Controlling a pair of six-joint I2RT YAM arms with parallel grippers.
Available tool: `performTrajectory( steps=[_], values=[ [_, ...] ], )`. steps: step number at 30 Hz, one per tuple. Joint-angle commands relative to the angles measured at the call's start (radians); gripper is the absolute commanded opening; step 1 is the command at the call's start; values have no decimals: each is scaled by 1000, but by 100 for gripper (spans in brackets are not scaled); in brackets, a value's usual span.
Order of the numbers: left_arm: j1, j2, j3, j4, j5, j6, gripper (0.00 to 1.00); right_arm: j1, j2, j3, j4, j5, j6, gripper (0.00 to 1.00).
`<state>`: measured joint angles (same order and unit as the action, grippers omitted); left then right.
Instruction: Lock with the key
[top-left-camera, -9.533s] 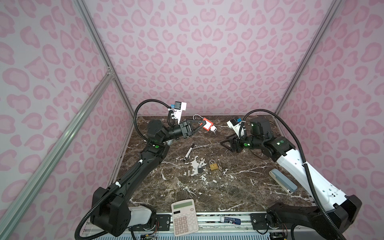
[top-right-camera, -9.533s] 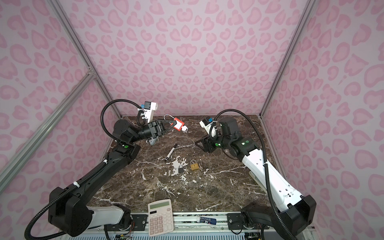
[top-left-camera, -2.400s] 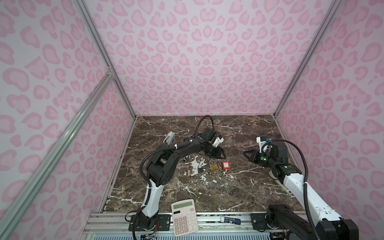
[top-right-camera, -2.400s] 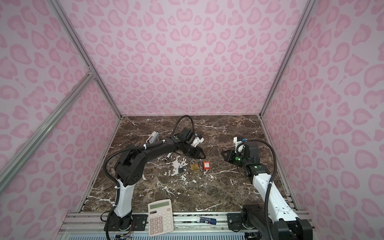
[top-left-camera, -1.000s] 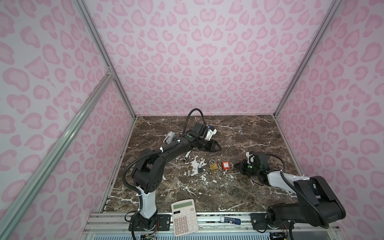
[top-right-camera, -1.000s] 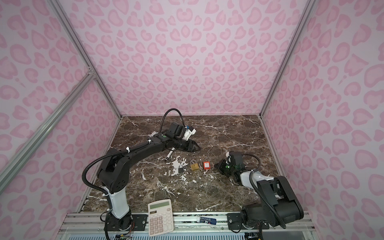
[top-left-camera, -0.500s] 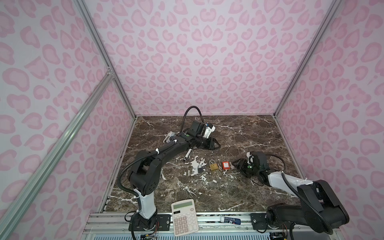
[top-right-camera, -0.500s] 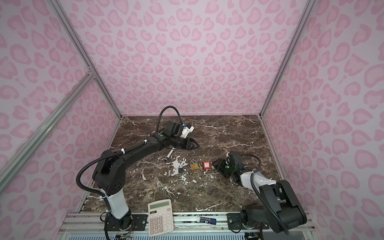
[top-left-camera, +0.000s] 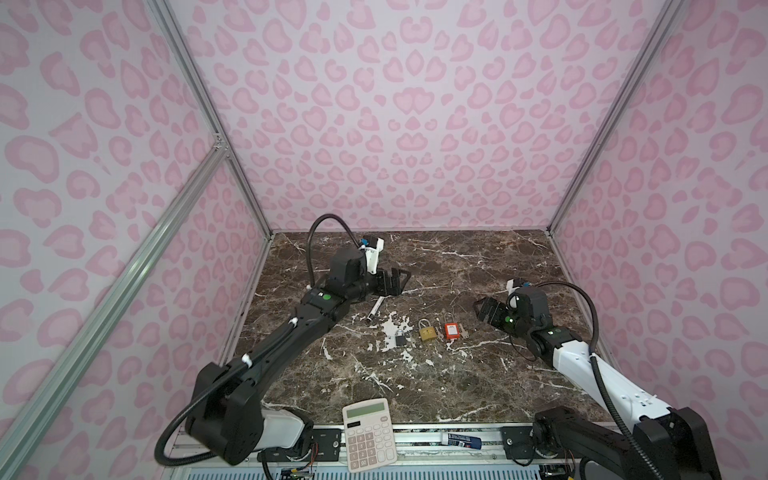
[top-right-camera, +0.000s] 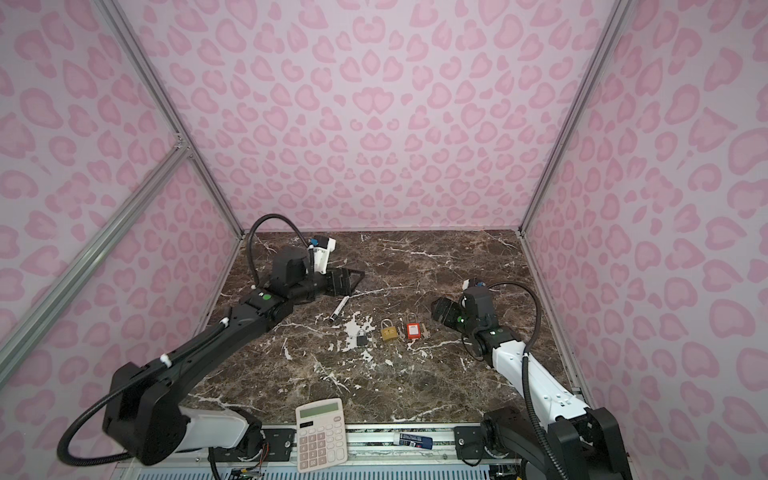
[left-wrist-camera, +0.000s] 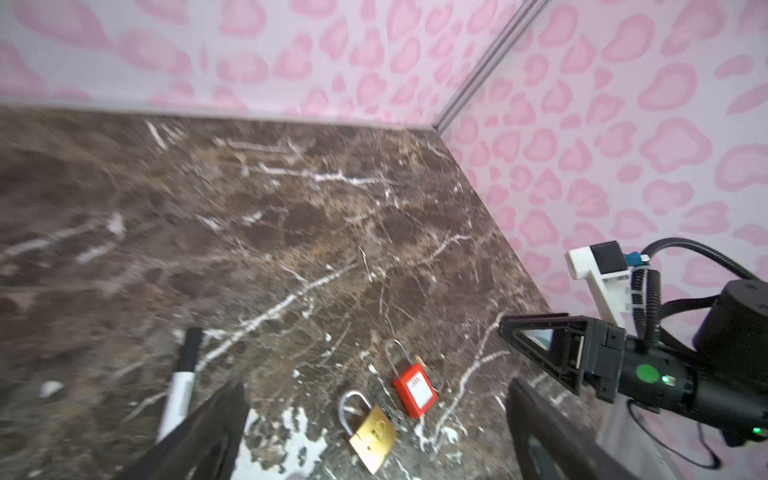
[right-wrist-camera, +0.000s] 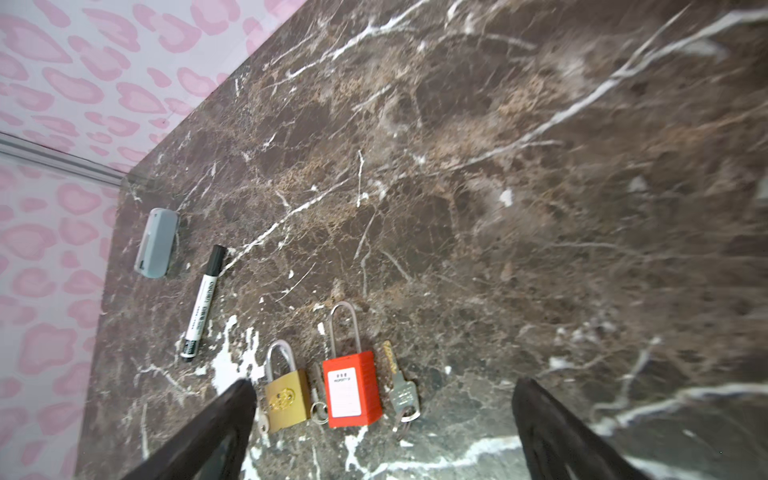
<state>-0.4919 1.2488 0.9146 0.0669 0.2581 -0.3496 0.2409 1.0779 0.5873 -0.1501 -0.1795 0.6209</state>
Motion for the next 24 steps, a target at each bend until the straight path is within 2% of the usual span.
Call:
performTrajectory(
  steps=[1,3,5,9,11,15,20,24],
  values=[
    [4,-155,-166,347,-206,236,98,1,-44,-38,63,156,-119,98],
    [7,-229,-238,383,-280,343,98,3,-95,-97,170,210,-182,98],
    [19,-273,-267,346,-357,410,98,4,-144,-167,329,285,-264,98],
    [73,-358,-355,371,-434,422,98,-3,-148,-234,510,423,-430,98],
    [126,-404,-414,404,-448,396,98,-14,-106,-227,538,479,-454,98],
    [222,-461,-518,456,-456,370,98,-73,26,-207,604,451,-493,98],
    [337,-494,-651,538,-468,318,98,-124,205,-237,827,444,-516,98],
    [420,-519,-723,576,-467,269,98,-153,305,-213,869,436,-508,99]
  ],
)
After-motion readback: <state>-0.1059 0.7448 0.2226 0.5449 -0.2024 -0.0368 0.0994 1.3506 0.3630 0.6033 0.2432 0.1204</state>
